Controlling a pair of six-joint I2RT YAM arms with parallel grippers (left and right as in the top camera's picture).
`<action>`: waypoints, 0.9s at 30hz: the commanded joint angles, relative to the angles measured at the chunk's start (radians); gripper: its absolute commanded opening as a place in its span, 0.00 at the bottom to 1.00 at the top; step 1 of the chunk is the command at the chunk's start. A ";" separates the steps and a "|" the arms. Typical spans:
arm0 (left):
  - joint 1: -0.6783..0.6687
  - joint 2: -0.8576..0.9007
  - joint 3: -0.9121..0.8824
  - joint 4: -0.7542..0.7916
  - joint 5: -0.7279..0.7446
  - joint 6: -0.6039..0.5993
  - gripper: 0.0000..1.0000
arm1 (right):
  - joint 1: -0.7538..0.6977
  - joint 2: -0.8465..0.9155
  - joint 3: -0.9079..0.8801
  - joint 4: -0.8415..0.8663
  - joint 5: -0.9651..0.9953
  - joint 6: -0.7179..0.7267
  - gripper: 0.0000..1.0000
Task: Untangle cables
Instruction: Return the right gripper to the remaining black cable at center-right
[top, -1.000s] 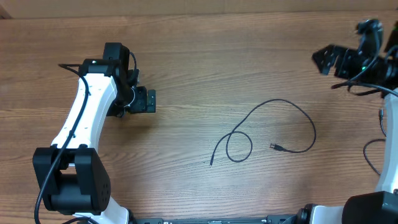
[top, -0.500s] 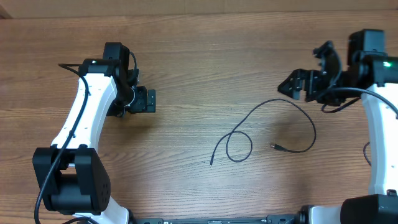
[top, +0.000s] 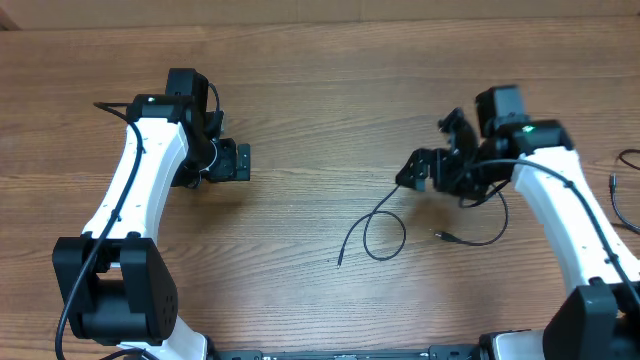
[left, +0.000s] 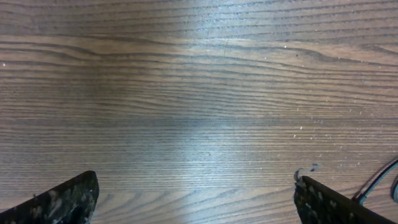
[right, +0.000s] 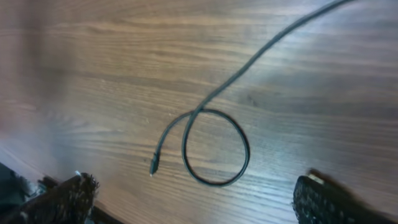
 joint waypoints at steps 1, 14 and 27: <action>0.002 -0.008 0.010 0.002 0.008 0.015 0.99 | 0.034 0.000 -0.035 0.019 0.085 0.101 1.00; 0.002 -0.008 0.010 0.002 0.008 0.015 0.99 | 0.051 0.000 -0.111 0.055 0.239 0.302 1.00; 0.002 -0.008 0.010 0.002 0.008 0.015 1.00 | 0.172 0.001 -0.212 0.306 0.215 0.425 1.00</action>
